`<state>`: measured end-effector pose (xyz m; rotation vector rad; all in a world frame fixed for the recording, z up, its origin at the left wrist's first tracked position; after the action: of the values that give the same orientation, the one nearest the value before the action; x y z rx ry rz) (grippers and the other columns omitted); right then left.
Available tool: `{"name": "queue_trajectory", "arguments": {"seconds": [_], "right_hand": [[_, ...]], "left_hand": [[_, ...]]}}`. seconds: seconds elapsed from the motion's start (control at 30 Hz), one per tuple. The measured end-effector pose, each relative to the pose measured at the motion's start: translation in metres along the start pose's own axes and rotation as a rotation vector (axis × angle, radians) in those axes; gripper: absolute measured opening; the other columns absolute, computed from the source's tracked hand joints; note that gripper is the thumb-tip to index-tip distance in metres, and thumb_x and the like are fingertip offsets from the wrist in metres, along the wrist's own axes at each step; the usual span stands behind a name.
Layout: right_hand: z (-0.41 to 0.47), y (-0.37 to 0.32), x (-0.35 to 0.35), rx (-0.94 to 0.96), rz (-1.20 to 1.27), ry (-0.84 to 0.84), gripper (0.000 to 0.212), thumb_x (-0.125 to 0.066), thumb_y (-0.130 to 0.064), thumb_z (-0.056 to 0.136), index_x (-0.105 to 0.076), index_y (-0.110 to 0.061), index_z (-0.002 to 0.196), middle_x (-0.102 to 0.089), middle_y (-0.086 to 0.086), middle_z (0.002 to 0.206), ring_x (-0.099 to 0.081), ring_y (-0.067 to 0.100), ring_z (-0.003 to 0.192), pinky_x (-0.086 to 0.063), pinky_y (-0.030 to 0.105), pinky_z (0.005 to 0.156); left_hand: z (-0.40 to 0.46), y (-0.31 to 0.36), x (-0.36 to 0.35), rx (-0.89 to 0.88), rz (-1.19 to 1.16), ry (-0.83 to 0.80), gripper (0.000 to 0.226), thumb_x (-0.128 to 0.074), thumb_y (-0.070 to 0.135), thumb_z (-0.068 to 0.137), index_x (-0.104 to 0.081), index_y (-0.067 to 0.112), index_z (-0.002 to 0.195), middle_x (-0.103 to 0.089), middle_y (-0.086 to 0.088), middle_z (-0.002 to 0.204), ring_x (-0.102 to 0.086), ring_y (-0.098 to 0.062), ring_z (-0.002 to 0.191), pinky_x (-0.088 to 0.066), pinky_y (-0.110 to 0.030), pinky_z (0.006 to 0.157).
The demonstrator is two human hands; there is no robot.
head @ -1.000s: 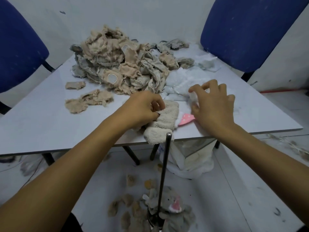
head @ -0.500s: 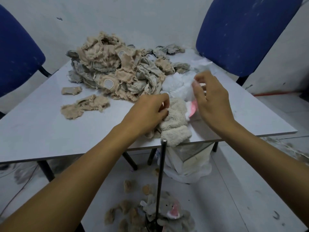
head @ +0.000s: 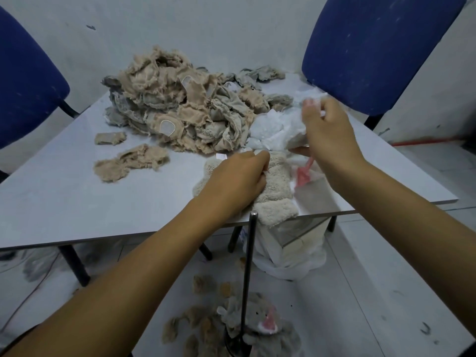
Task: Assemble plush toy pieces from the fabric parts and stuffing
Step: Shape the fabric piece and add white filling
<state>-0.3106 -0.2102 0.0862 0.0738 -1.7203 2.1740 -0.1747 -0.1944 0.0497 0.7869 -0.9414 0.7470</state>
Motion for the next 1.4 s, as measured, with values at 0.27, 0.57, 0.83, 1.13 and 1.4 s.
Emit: {"name": "queue_trajectory", "arguments": {"seconds": [0.27,0.57,0.83,1.13,1.4], "right_hand": [[-0.029,-0.023,-0.027,0.271,-0.035,-0.027,0.035,-0.075,-0.018,0.085,-0.06,-0.025,0.116,-0.06,-0.006,0.116,-0.055,0.001,0.106,-0.04,0.001,0.075],[-0.045,0.017,-0.043,0.295,-0.067,-0.16,0.033,-0.074,-0.018,0.088,-0.06,-0.027,0.116,-0.066,-0.019,0.1,-0.062,-0.001,0.095,-0.047,0.015,0.079],[-0.069,0.004,-0.056,0.587,-0.392,-0.185,0.028,-0.073,-0.021,0.088,-0.063,-0.015,0.113,-0.066,-0.003,0.105,-0.058,0.011,0.097,-0.041,0.016,0.081],[-0.069,0.015,-0.072,0.527,-0.614,-0.246,0.036,-0.056,-0.03,0.09,-0.051,-0.026,0.126,-0.056,-0.003,0.11,-0.044,0.008,0.108,-0.046,0.031,0.072],[-0.077,0.006,-0.07,0.647,-0.452,-0.413,0.03,-0.061,-0.005,0.088,-0.057,-0.014,0.117,-0.056,-0.007,0.103,-0.048,-0.008,0.085,-0.035,0.009,0.071]], "left_hand": [[-0.004,-0.034,-0.004,0.246,-0.409,-0.007,0.019,-0.06,0.011,0.085,-0.058,0.03,0.081,-0.062,0.004,0.067,-0.059,-0.014,0.067,-0.041,-0.014,0.056],[-0.013,-0.059,-0.019,0.453,-0.937,-0.015,0.036,-0.063,0.015,0.07,-0.058,0.031,0.101,-0.064,0.011,0.062,-0.058,-0.007,0.06,-0.045,-0.032,0.064],[-0.015,-0.071,-0.02,0.513,-1.211,0.067,0.027,-0.065,-0.003,0.086,-0.056,0.019,0.101,-0.064,0.0,0.065,-0.06,-0.011,0.061,-0.049,-0.025,0.061],[-0.018,-0.076,-0.014,0.507,-1.231,0.139,0.024,-0.063,-0.007,0.088,-0.054,0.014,0.083,-0.056,-0.001,0.064,-0.05,-0.01,0.056,-0.044,-0.019,0.054],[-0.021,-0.075,-0.01,0.488,-1.27,0.21,0.021,-0.064,-0.006,0.089,-0.055,0.012,0.083,-0.056,-0.004,0.068,-0.048,-0.01,0.056,-0.042,-0.017,0.05]]}}
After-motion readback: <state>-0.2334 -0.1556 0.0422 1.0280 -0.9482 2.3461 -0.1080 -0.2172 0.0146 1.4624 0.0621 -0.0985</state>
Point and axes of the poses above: each hand's wrist, its own z-axis towards the middle knuckle, its own x-axis out of the back of the hand, y = z × x, the point moved 10 cm from there along z, towards the middle knuckle
